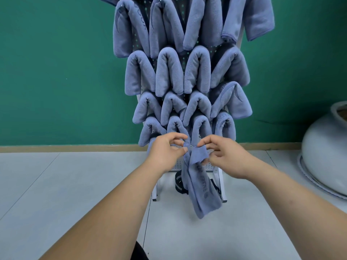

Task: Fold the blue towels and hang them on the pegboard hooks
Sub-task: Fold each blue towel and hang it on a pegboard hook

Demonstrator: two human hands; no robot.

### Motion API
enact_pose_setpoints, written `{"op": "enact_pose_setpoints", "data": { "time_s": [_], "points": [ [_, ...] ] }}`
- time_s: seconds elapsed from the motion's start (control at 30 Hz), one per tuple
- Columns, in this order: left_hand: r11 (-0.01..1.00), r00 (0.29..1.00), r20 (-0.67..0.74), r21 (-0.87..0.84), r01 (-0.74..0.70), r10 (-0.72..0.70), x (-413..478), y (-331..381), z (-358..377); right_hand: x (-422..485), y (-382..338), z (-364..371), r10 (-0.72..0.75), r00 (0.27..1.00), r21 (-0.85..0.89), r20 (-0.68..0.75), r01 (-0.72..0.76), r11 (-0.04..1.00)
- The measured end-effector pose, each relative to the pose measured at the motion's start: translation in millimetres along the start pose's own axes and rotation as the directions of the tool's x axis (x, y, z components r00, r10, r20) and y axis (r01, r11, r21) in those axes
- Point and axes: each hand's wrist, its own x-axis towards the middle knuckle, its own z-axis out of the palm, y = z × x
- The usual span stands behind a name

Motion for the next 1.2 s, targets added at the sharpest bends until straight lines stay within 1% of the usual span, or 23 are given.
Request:
{"op": "enact_pose_setpoints", "data": {
  "time_s": [0.1, 0.2, 0.27, 0.33, 0.43, 0.5, 0.6, 0.67, 0.77, 0.83, 0.9, 0.97, 1.03, 1.13, 1.2],
  "points": [
    [0.997, 1.000, 0.002, -0.079, 0.019, -0.019, -2.5, 3.2, 0.9, 1.8, 4.5, 4.2, -0.060, 0.995, -0.130, -0.077, 0.049, 0.990],
    [0.988, 1.000, 0.019, -0.150, 0.022, -0.019, -5.0, 5.5, 2.4, 4.1, 3.8, 5.2, -0.100, 0.981, -0.153, -0.168, 0.075, 0.985],
    [0.983, 0.999, 0.043, -0.181, 0.013, -0.005, -6.7, 7.8, 3.4, 4.2, 2.7, 5.5, -0.112, 0.974, -0.150, -0.195, 0.084, 0.985],
    [0.980, 0.997, 0.073, -0.199, 0.003, 0.012, -8.9, 10.3, 4.4, 5.3, 4.2, 5.9, -0.112, 0.970, -0.151, -0.215, 0.080, 0.985],
    [0.978, 0.992, 0.120, -0.209, -0.010, 0.036, -12.7, 13.6, 7.3, 8.3, 7.6, 7.4, -0.149, 0.949, -0.209, -0.277, 0.091, 0.974],
    [0.977, 0.991, 0.122, -0.213, -0.019, 0.046, -14.4, 15.3, 9.2, 10.1, 9.3, 7.9, -0.166, 0.939, -0.237, -0.300, 0.095, 0.967],
    [0.976, 0.992, 0.116, -0.216, -0.018, 0.044, -16.2, 18.5, 10.0, 10.7, 10.8, 8.9, -0.155, 0.942, -0.261, -0.298, 0.076, 0.962],
    [0.972, 0.988, 0.142, -0.236, -0.018, 0.053, -17.6, 19.4, 8.8, 10.7, 10.6, 9.7, -0.155, 0.938, -0.266, -0.308, 0.072, 0.961],
    [0.970, 0.980, 0.185, -0.242, -0.028, 0.074, -18.4, 18.0, 7.0, 10.5, 9.2, 10.0, -0.128, 0.942, -0.180, -0.310, 0.074, 0.981],
    [0.974, 0.982, 0.171, -0.222, -0.044, 0.084, -16.6, 16.6, 6.1, 11.1, 8.2, 9.4, -0.113, 0.955, -0.108, -0.274, 0.086, 0.990],
    [0.976, 0.985, 0.144, -0.208, -0.060, 0.091, -13.9, 15.9, 4.4, 11.3, 7.8, 7.6, -0.090, 0.977, -0.009, -0.195, 0.090, 0.996],
    [0.980, 0.986, 0.131, -0.185, -0.074, 0.099, -11.7, 14.5, 2.4, 11.6, 10.5, 6.4, -0.077, 0.990, 0.041, -0.120, 0.082, 0.996],
    [0.984, 0.987, 0.122, -0.157, -0.085, 0.105, -10.7, 12.2, 1.7, 13.0, 15.4, 6.4, -0.076, 0.989, 0.011, -0.124, 0.077, 0.997],
    [0.992, 0.990, 0.104, -0.088, -0.088, 0.097, -9.2, 8.5, 3.5, 15.8, 20.9, 8.0, -0.075, 0.981, -0.067, -0.179, 0.064, 0.996],
    [0.995, 0.989, 0.114, -0.040, -0.090, 0.094, -7.6, 5.2, 5.0, 16.6, 20.7, 9.8, -0.084, 0.978, -0.119, -0.190, 0.062, 0.991]
  ]
}}
